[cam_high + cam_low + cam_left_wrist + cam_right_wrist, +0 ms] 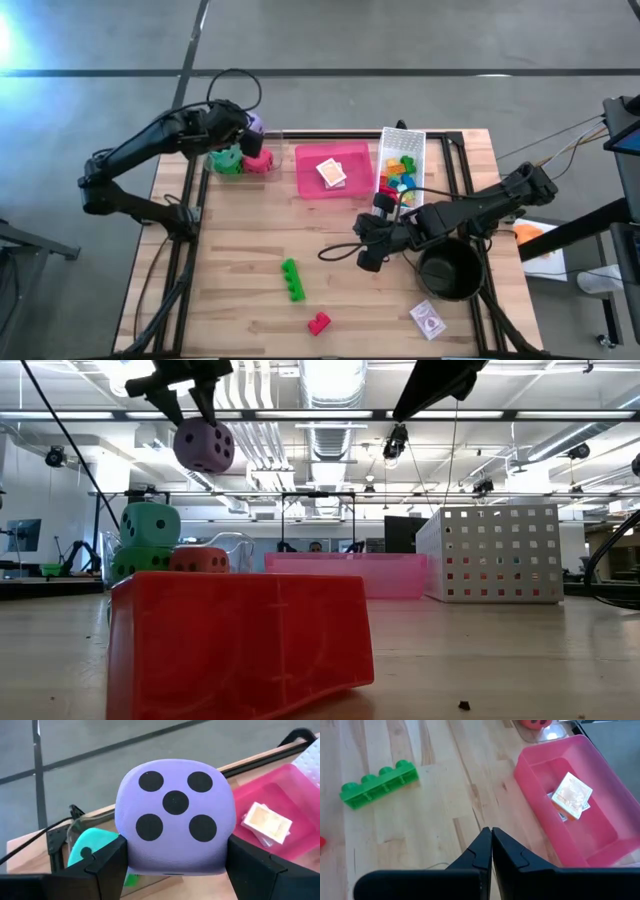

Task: Pick & Place Toys
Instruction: Put the purple die into the transparent bin

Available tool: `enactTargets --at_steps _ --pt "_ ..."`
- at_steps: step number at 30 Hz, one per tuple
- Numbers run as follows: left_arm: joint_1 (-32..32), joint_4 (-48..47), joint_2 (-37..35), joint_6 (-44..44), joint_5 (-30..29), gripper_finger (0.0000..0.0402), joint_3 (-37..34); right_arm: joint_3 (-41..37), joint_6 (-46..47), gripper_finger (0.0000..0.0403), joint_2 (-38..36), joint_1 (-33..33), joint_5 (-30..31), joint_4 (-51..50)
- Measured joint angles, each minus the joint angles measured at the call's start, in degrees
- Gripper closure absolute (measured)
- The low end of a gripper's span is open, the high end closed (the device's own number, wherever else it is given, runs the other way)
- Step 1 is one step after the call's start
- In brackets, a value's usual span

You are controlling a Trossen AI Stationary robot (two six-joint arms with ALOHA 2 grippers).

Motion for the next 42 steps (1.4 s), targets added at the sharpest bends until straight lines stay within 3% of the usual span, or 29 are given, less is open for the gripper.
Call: enactTargets --at_steps 7,21,30,42 --pt "3.6 -3.8 5.6 0.1 0.5 0.0123 1.6 0.0 0.0 0.0395 0.0 0.0 0.0 0.1" --pt "3.5 2.0 16.1 2.9 0.8 0.0123 1.4 0.0 -1.1 0.0395 0.0 0.0 0.0 -0.1" --pt "3.4 12.7 12.1 1.5 -0.2 0.0124 -9.7 -0.1 -2.9 0.0395 0.0 0.0 0.0 -0.2" --pt "4.1 18.6 8.6 -1.0 -0.2 0.0126 -20.3 -0.2 -3.0 0.0395 0.0 0.0 0.0 0.4"
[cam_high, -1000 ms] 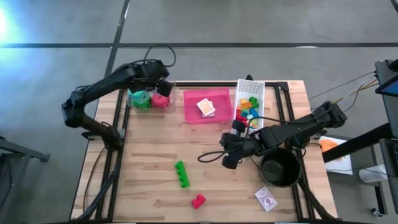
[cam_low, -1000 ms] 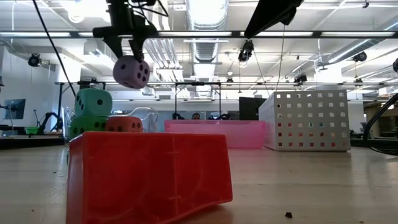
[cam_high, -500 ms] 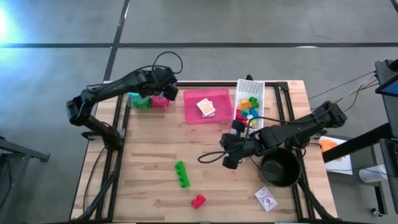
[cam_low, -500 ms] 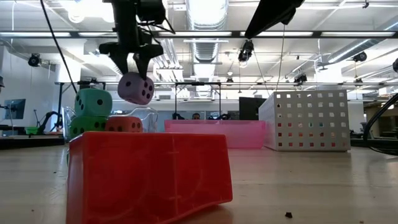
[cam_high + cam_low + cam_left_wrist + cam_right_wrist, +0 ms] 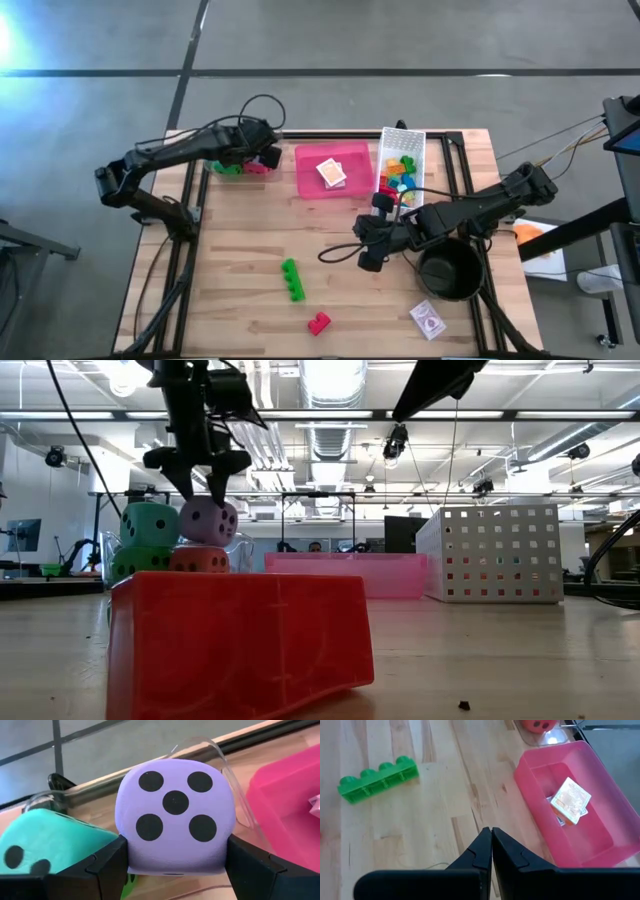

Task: Pick & Place Toys
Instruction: Put the purple die into the transparent bin

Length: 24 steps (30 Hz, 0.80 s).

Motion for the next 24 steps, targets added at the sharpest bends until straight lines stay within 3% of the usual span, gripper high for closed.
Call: enactTargets --at_steps 8,20,24 --pt "0.2 5.1 -0.2 -0.8 -0.2 0.0126 -3.5 0.0 0.0 0.0395 0.0 0.0 0.0 0.1" --pt "0.2 3.9 -0.3 -1.0 0.2 0.0125 -3.5 0.0 0.0 0.0395 0.0 0.0 -0.1 0.0" --pt "0.2 3.4 -0.3 -0.8 0.5 0.008 -3.5 0.0 0.0 0.0395 0.0 0.0 -0.3 0.0"
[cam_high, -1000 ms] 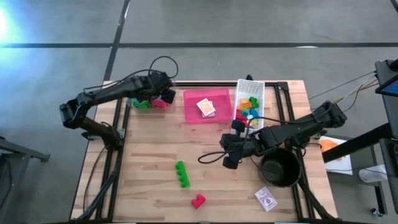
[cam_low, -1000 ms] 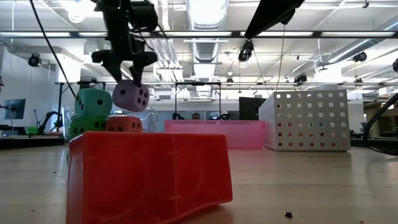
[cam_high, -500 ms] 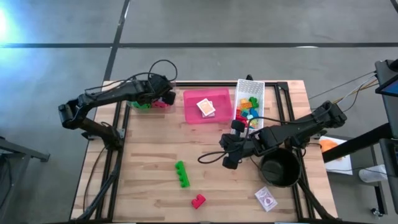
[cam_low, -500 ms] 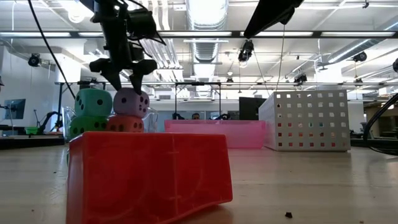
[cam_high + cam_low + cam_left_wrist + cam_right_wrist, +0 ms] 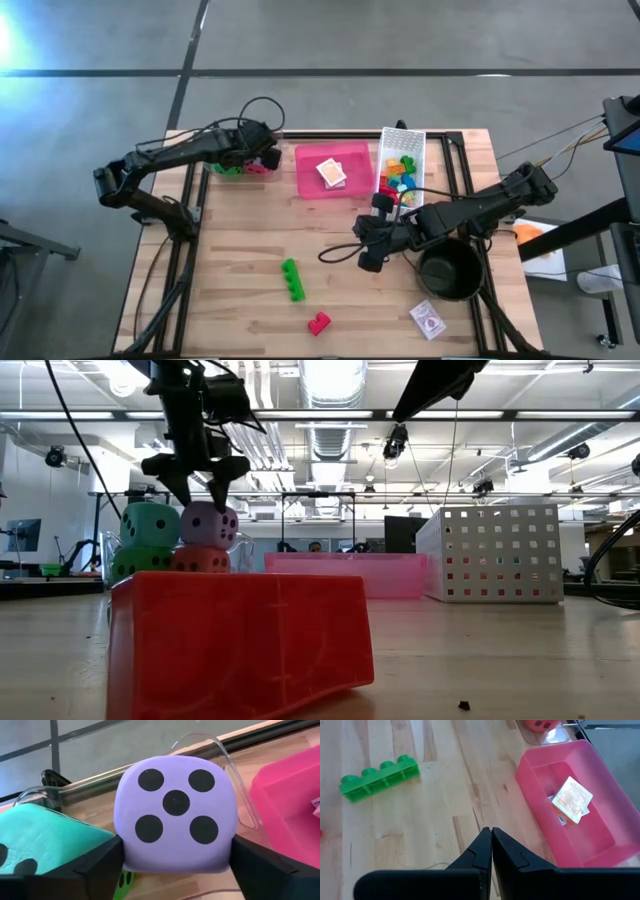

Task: Pick & Place Toys
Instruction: Put the purple die into the transparent bin

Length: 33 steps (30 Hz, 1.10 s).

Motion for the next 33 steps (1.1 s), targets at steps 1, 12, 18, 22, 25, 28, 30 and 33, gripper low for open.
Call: enactTargets --at_steps 1,12,18,22,25,28,30,33 --pt "0.0 0.0 0.0 0.1 0.1 0.0068 0.0 0.0 0.0 0.0395 0.0 0.0 -0.1 0.0" --pt "0.0 -1.4 -0.6 2.0 1.0 0.0013 0.3 0.0 0.0 0.0395 0.0 0.0 -0.2 0.0" --pt "0.0 -1.7 -1.8 2.0 1.0 0.0011 0.3 -0.1 0.0 0.0395 0.0 0.0 -1.8 0.0" --pt "0.0 -1.8 -2.2 2.0 0.8 0.0011 0.4 -0.2 0.2 0.0395 0.1 0.0 -1.9 0.0" --pt "0.0 -1.9 -2.3 2.0 0.8 0.0011 0.0 -0.2 0.3 0.0395 0.1 0.0 -1.8 0.2" --pt "0.0 -2.0 -2.2 1.9 0.7 0.0011 -0.2 -0.3 -0.7 0.0395 0.1 -0.1 -1.3 2.7" --pt "0.0 -1.9 -2.2 1.9 0.7 0.0011 -0.2 -0.4 -2.6 0.0395 0.1 -0.7 -0.1 6.0" --pt "0.0 -1.9 -2.2 1.9 0.7 0.0011 -0.2 -0.5 -6.7 0.0395 0.1 -3.1 0.3 11.5"
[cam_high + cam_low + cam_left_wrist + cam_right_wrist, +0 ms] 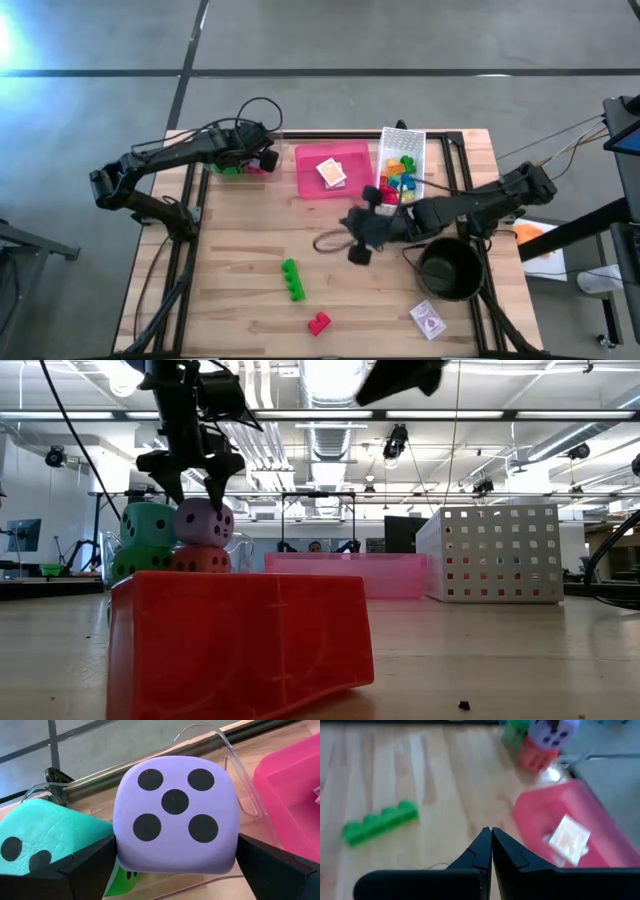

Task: Pick & Place Toys
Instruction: Put the purple die into the transparent bin

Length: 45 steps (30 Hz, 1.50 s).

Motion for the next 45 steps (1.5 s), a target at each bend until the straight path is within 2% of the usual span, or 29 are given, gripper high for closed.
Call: enactTargets --at_steps 2,5,9,17,25,40,45 --pt "0.0 0.0 0.0 0.0 0.0 0.001 0.0 0.0 -2.1 0.0395 0.0 -2.3 -1.5 3.2" --pt "0.0 0.5 0.0 0.2 -0.1 0.001 -0.7 0.0 -3.8 0.0395 0.0 -6.4 -7.3 6.2" --pt "0.0 0.7 -0.1 4.2 -0.4 0.001 -1.3 0.0 -3.9 0.0395 0.0 -10.5 -11.9 8.2" --pt "0.1 2.7 -1.5 6.9 -1.3 0.001 -1.3 -0.1 -3.9 0.0395 0.1 -11.5 -12.7 8.3" --pt "0.0 3.1 -1.6 5.4 -0.8 0.001 -3.8 -0.5 -3.9 0.0395 0.1 -11.5 -12.6 8.4" --pt "0.3 5.2 -2.4 4.8 0.5 0.001 -4.2 -0.7 -4.2 0.0395 0.1 -11.6 -12.5 9.5" --pt "0.3 5.3 -2.4 8.2 0.5 0.001 -4.2 -0.9 -4.1 0.0395 0.1 -11.6 -12.5 9.4"
